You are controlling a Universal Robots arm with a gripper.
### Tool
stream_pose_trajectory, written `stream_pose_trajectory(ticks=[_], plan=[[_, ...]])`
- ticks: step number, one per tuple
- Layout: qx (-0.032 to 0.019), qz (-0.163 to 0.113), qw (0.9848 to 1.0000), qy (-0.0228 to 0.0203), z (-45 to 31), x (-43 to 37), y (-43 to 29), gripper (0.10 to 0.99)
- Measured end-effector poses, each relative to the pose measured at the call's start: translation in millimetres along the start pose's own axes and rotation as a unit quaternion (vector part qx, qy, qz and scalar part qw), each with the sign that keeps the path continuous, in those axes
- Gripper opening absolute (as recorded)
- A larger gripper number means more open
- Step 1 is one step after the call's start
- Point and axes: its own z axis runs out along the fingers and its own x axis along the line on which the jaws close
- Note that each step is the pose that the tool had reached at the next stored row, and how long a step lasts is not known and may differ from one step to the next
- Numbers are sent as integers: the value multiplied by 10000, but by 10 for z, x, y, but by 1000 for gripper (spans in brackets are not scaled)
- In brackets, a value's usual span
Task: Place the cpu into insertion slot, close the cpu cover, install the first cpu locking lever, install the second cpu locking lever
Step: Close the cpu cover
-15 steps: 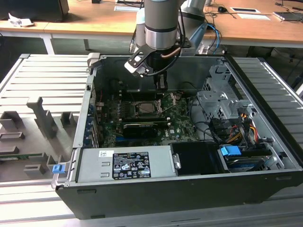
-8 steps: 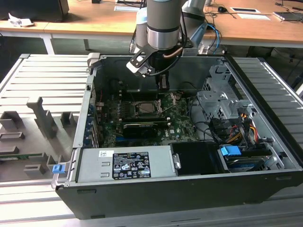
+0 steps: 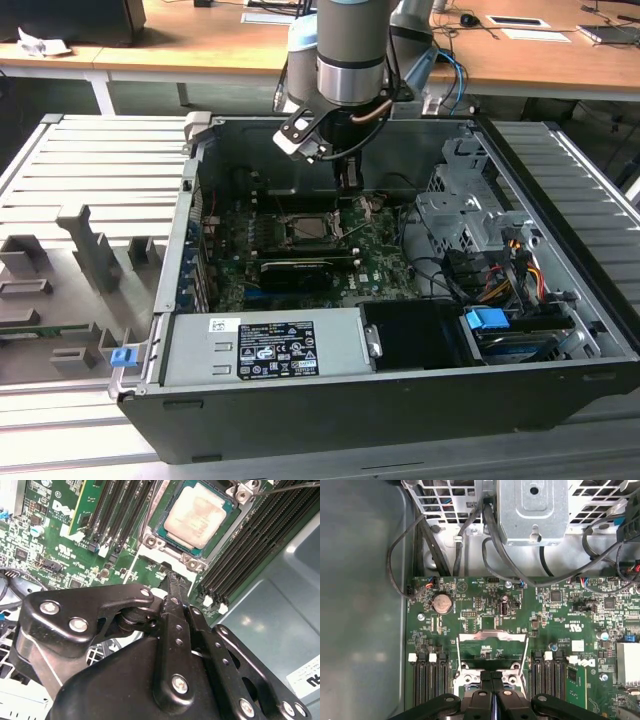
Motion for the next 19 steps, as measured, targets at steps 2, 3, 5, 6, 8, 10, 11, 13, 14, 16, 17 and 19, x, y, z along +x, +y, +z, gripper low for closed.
stream_pose_trajectory(ticks=[2, 3, 5, 6, 8, 10, 11, 13, 14, 16, 17, 19], plan=[[1, 0, 10000, 0, 1, 0, 11, 106], [1, 0, 10000, 0, 1, 0, 19, 106], [1, 0, 10000, 0, 2, 0, 29, 106], [1, 0, 10000, 0, 3, 0, 34, 106], [1, 0, 10000, 0, 3, 0, 44, 106], [2, 0, 10000, -1, 6, 0, 88, 106], [4, 0, 10000, -1, 13, 1, 169, 106], [12, 0, 10000, 1, -17, 2, 233, 106], [15, 0, 10000, 0, -16, 2, 252, 106], [16, 0, 10000, 0, -15, 2, 269, 106], [17, 0, 10000, 0, -14, 2, 282, 106], [18, 0, 10000, -1, -11, 2, 321, 106]])
